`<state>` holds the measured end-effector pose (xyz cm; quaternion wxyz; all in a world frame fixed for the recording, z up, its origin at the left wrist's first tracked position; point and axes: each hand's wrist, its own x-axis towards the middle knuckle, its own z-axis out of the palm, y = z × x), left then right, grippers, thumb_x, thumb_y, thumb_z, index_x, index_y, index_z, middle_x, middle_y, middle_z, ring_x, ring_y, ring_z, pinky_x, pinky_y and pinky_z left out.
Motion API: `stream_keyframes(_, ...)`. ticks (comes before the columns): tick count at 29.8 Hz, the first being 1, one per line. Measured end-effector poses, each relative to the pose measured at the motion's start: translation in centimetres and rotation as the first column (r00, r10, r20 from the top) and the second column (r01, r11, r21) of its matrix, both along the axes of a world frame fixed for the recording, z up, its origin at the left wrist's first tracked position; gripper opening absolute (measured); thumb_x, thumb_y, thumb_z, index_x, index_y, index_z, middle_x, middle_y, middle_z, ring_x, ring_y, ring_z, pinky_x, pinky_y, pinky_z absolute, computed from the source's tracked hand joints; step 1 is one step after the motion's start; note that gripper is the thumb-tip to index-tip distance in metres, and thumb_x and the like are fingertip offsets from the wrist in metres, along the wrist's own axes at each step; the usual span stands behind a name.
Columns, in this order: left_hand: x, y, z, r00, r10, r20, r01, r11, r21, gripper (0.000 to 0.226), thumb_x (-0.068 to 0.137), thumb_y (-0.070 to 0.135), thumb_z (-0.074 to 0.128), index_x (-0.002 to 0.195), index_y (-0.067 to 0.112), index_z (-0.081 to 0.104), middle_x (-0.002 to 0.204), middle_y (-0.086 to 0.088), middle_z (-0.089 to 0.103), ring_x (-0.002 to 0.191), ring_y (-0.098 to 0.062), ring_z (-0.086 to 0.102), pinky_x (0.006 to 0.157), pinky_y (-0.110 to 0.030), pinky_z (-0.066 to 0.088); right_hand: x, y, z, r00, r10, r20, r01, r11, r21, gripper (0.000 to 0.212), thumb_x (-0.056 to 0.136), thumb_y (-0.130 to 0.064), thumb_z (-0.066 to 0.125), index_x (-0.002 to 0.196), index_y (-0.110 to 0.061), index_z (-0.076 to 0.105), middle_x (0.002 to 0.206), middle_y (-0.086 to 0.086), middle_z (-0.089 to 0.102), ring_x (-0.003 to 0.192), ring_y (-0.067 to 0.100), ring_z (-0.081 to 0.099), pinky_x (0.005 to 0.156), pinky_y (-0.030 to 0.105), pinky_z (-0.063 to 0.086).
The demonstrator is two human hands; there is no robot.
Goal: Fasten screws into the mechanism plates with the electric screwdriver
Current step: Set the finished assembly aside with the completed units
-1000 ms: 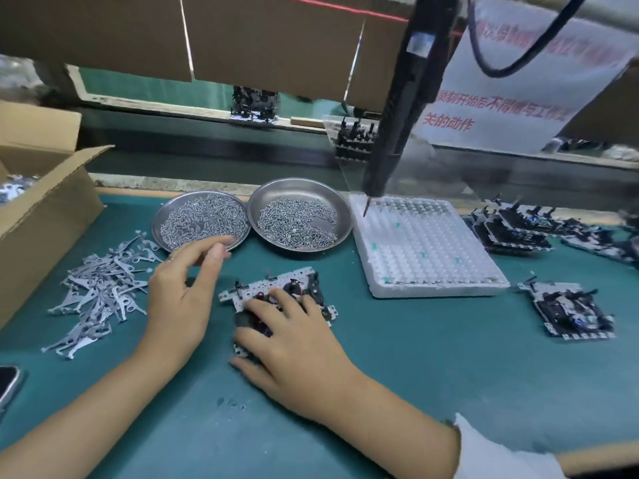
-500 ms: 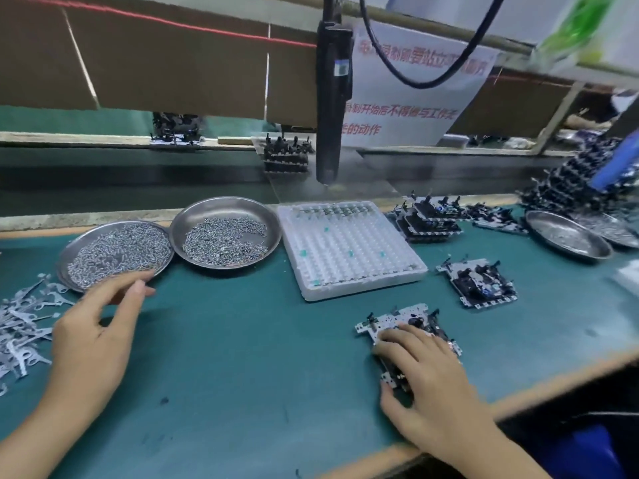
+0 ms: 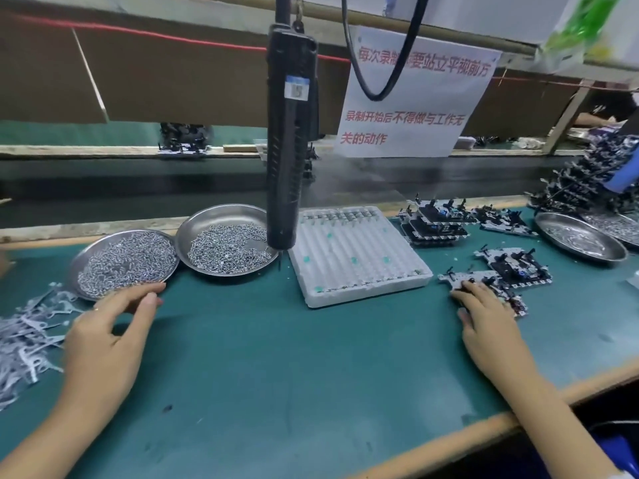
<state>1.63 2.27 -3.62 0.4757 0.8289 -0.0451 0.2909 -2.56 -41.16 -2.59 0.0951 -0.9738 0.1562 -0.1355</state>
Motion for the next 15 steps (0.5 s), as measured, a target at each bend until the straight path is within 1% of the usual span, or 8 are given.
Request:
stream_keyframes(2,-0.3,-0.5,0.4,1.000,-0.007,0.030,0.005,0.998,0.055,0.018,0.090,0.021,0.056,0.098,0.036,0.063,0.090,0.010,0.067,0.087,0.015,0.053,0.081,-0.015,0.041,0.9,0.2,0.5,1.000,-0.012,0.014,0.013,0.999,-0.032,0.042,0.082,0.012,0.051,0.121,-0.003,0.061,0.143,0.016,0.043,0.138,0.033,0.030,0.110,0.054,0.021)
stream_keyframes(4,-0.4,-0.9,0.9,0.998,-0.015,0.056,0.008,0.992,0.128,0.017,0.089,0.022,0.056,0.101,0.027,0.066,0.093,0.003,0.066,0.088,0.011,0.053,0.092,-0.032,0.042,1.6,2.0,0.7,0.974,0.114,0.197,-0.111,0.994,-0.026,0.033,0.073,0.019,0.059,0.101,0.005,0.069,0.120,0.025,0.059,0.114,0.045,0.053,0.098,0.057,0.039)
stream_keyframes(6,0.1,-1.1,2.0,0.999,-0.010,0.044,0.000,0.975,0.223,0.023,0.088,0.029,0.053,0.103,0.020,0.068,0.095,0.003,0.064,0.088,-0.001,0.056,0.093,-0.051,0.042,2.1,6.1,0.9,0.877,0.274,0.395,-0.288,0.957,-0.025,0.018,0.077,0.010,0.065,0.093,0.004,0.070,0.105,0.020,0.066,0.096,0.040,0.062,0.090,0.043,0.047)
stream_keyframes(8,1.2,-1.4,3.7,0.999,-0.045,0.028,0.036,0.963,0.267,0.027,0.089,0.034,0.053,0.105,0.019,0.069,0.097,0.003,0.065,0.089,-0.012,0.058,0.093,-0.043,0.043,2.7,10.7,1.2,0.771,0.443,0.457,-0.486,0.874,-0.027,0.014,0.084,-0.006,0.060,0.091,0.000,0.070,0.101,0.014,0.067,0.093,0.032,0.064,0.087,0.033,0.045)
stream_keyframes(9,2.0,-1.7,4.6,0.998,-0.054,0.022,0.045,0.958,0.284,0.022,0.091,0.031,0.058,0.105,0.018,0.069,0.097,0.004,0.065,0.087,-0.009,0.056,0.092,-0.031,0.042,3.2,12.9,1.4,0.713,0.516,0.475,-0.568,0.822,-0.040,0.017,0.085,-0.011,0.057,0.088,0.000,0.070,0.100,0.013,0.067,0.091,0.030,0.064,0.084,0.032,0.046)
stream_keyframes(11,4.0,-2.9,6.7,1.000,-0.014,-0.004,0.015,0.948,0.318,0.013,0.090,0.017,0.062,0.100,0.016,0.070,0.092,0.006,0.063,0.082,-0.001,0.050,0.080,-0.008,0.034,4.4,16.7,1.6,0.603,0.634,0.484,-0.680,0.726,-0.104,0.020,0.084,-0.016,0.055,0.083,-0.001,0.068,0.100,0.014,0.067,0.088,0.029,0.064,0.078,0.033,0.049)
stream_keyframes(13,6.3,-4.5,8.6,0.993,0.004,-0.115,0.027,0.962,0.271,0.012,0.087,0.007,0.059,0.089,0.014,0.069,0.082,0.006,0.057,0.074,-0.007,0.048,0.067,-0.013,0.030,5.8,20.0,1.9,0.546,0.689,0.477,-0.725,0.673,-0.142,0.022,0.084,-0.019,0.053,0.080,-0.001,0.066,0.101,0.014,0.068,0.087,0.029,0.064,0.075,0.033,0.050)
stream_keyframes(15,8.2,-5.9,10.4,0.979,0.030,-0.204,0.015,0.976,0.215,0.021,0.087,0.002,0.056,0.073,0.017,0.059,0.073,0.007,0.051,0.067,-0.013,0.044,0.060,-0.021,0.024,7.3,22.2,2.1,0.577,0.680,0.453,-0.715,0.688,-0.121,0.024,0.083,-0.019,0.049,0.084,-0.003,0.066,0.094,0.010,0.067,0.083,0.027,0.063,0.072,0.033,0.046)
